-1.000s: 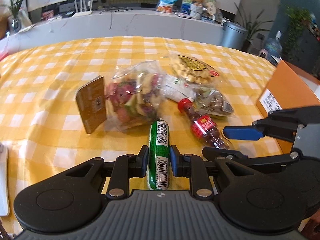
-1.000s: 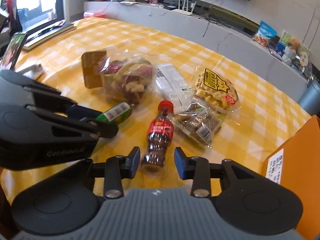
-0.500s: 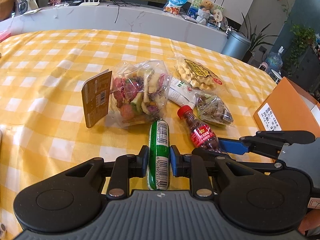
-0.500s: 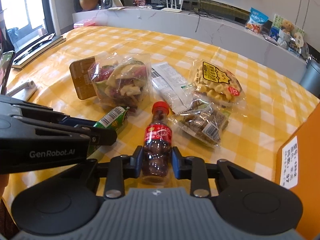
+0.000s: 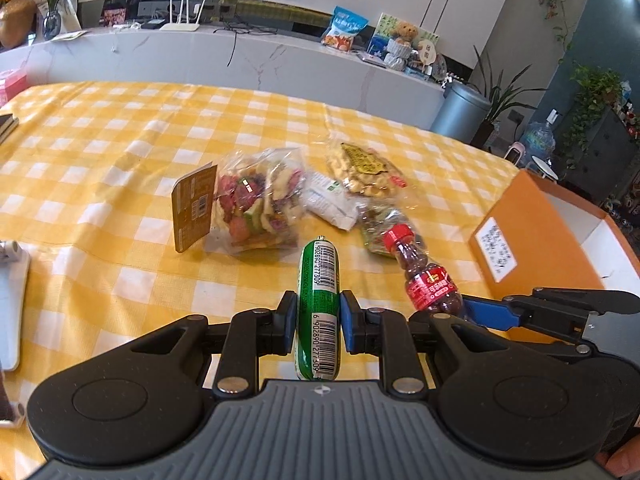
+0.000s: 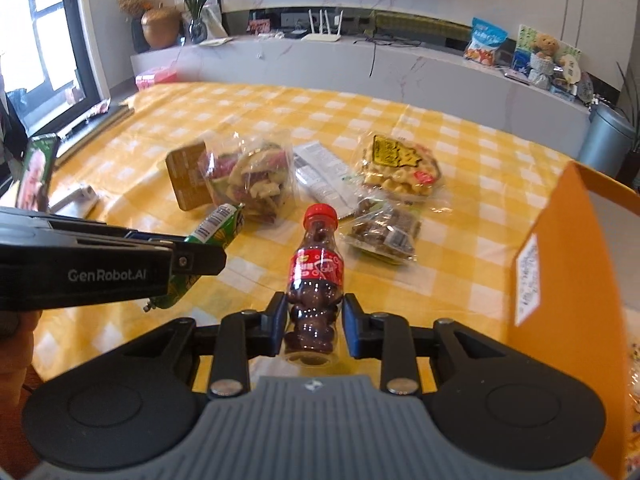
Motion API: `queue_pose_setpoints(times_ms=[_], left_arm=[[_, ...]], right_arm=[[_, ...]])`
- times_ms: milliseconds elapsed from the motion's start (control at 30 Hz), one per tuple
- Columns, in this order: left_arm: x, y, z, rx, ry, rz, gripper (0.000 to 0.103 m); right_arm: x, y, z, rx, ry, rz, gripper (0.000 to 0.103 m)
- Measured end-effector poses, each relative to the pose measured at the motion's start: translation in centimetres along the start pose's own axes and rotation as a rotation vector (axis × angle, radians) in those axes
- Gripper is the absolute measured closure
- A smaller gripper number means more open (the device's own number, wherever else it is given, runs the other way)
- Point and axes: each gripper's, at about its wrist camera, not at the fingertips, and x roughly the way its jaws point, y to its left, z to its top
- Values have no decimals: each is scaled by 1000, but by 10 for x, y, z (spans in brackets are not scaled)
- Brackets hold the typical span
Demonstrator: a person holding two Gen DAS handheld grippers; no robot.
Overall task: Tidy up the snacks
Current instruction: 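Carry the sausage stick and cola bottle over the orange box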
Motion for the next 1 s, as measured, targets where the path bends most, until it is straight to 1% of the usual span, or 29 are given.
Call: queue_pose_setpoints(times_ms=[133, 367, 533, 767, 867, 1000], left_arm=[[-15, -13, 1, 13, -22, -11, 78], [-36, -43, 3, 44, -52, -73, 78], [-45, -74, 11, 97, -74, -124, 78], [-45, -121, 23, 185, -90, -188, 78], [-42, -142, 28, 222, -92, -222, 78], [-32, -167, 36, 256, -77, -267, 78]], right_arm=[[-24, -6, -2, 33, -31, 1, 75], [-76, -26, -9, 76, -107, -13, 75], [-113, -47, -14, 119, -163, -40, 75], [-150, -87, -24, 200, -213, -90, 75], [-162, -103, -28, 218, -225, -117, 75], [-176, -120, -32, 223, -232, -160, 75]])
